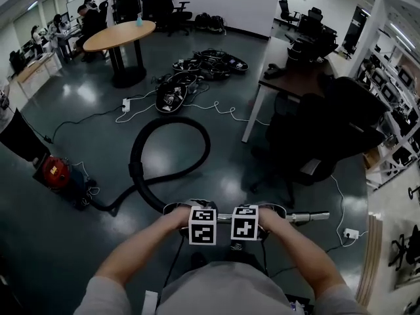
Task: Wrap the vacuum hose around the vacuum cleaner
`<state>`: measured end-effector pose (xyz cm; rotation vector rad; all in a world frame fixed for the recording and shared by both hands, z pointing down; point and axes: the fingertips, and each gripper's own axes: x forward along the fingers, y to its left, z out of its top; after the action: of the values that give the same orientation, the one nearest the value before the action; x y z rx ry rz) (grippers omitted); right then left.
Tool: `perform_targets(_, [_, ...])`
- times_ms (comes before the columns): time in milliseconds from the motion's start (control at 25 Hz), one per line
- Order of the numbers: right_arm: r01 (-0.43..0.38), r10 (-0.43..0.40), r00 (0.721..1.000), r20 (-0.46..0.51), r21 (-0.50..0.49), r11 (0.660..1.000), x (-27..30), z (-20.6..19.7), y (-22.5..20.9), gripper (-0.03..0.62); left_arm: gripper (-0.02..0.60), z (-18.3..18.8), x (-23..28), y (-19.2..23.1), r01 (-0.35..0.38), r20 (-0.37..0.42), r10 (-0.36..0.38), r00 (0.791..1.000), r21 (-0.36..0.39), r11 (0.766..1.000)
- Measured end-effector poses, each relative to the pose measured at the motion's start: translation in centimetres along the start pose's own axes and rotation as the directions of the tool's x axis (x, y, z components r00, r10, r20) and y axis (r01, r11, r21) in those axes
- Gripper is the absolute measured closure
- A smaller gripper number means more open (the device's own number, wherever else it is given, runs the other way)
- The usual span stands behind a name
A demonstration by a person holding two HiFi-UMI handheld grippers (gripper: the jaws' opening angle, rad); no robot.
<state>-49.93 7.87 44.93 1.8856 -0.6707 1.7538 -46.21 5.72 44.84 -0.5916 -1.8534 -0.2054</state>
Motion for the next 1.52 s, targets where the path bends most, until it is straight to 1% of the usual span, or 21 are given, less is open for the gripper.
perform_targets(200, [-0.035,0.037,0.998,0.058,-0.036,0.999,0.9,1.5,-1.6,0.534,0.457,-1.9,0.1,1.3,-0.015,-0.060,0.013,0.998,-0.031,0.999])
perform_targets(280, [-0.050,0.054,0.995,0.078,-0.054,0.997,1.1,2.1,-2.7,0.534,0.457,-2.8,0.0,2.4,-0.034,-0.090,0.030,0.996,-0.049,0.998])
perform_targets(400, [-0.053,0.067,0.991,0.119,-0.113,0.992,0.7,3.2,-5.0,0.531,0.457,-4.1,-0.5,4.2,-0.066,-0.125,0.051,0.991,-0.116,0.991])
perform_targets(560, [-0.020,0.055,0.978,0.201,-0.173,0.985,-0.7,4.5,-8.7,0.479,0.459,-5.5,-0.9,7.1,-0.091,-0.149,0.058,0.987,-0.223,0.971])
perform_targets(640, [0.008,0.040,0.971,0.238,-0.195,0.981,-1.8,4.8,-10.6,0.451,0.460,-6.1,-0.9,8.6,-0.113,-0.167,0.070,0.983,-0.263,0.958])
perform_targets(720, [0.060,0.002,0.966,0.257,-0.230,0.971,-3.0,5.1,-12.3,0.437,0.462,-6.4,-1.1,9.9,-0.127,-0.169,0.078,0.983,-0.304,0.944])
perform_targets(840, [0.144,-0.063,0.962,0.266,-0.297,0.944,-4.4,5.1,-14.4,0.434,0.463,-6.4,-1.3,11.7,-0.138,-0.157,0.086,0.984,-0.357,0.924])
perform_targets(920, [0.197,-0.102,0.954,0.282,-0.336,0.921,-5.0,5.0,-15.8,0.434,0.465,-6.3,-1.3,12.9,-0.139,-0.149,0.088,0.985,-0.384,0.913])
perform_targets(1000, [0.234,-0.122,0.944,0.305,-0.362,0.902,-5.4,4.8,-16.9,0.434,0.465,-6.2,-1.1,14.0,-0.138,-0.145,0.086,0.986,-0.402,0.905])
perform_targets(1080, [0.241,-0.115,0.938,0.327,-0.376,0.895,-5.5,4.5,-18.0,0.434,0.465,-6.1,-1.1,15.0,-0.139,-0.147,0.084,0.986,-0.415,0.899])
perform_targets(1200, [0.201,-0.058,0.933,0.354,-0.382,0.902,-5.6,3.8,-19.2,0.434,0.466,-6.1,-1.2,16.4,-0.148,-0.159,0.087,0.983,-0.423,0.894])
perform_targets(1320, [0.170,-0.007,0.922,0.386,-0.389,0.905,-6.7,3.7,-20.1,0.434,0.466,-6.1,-1.5,17.6,-0.157,-0.169,0.091,0.981,-0.435,0.887])
perform_targets(1520, [0.192,0.006,0.904,0.428,-0.419,0.887,-8.8,3.5,-21.6,0.434,0.469,-6.1,-2.2,19.1,-0.166,-0.180,0.090,0.980,-0.472,0.866])
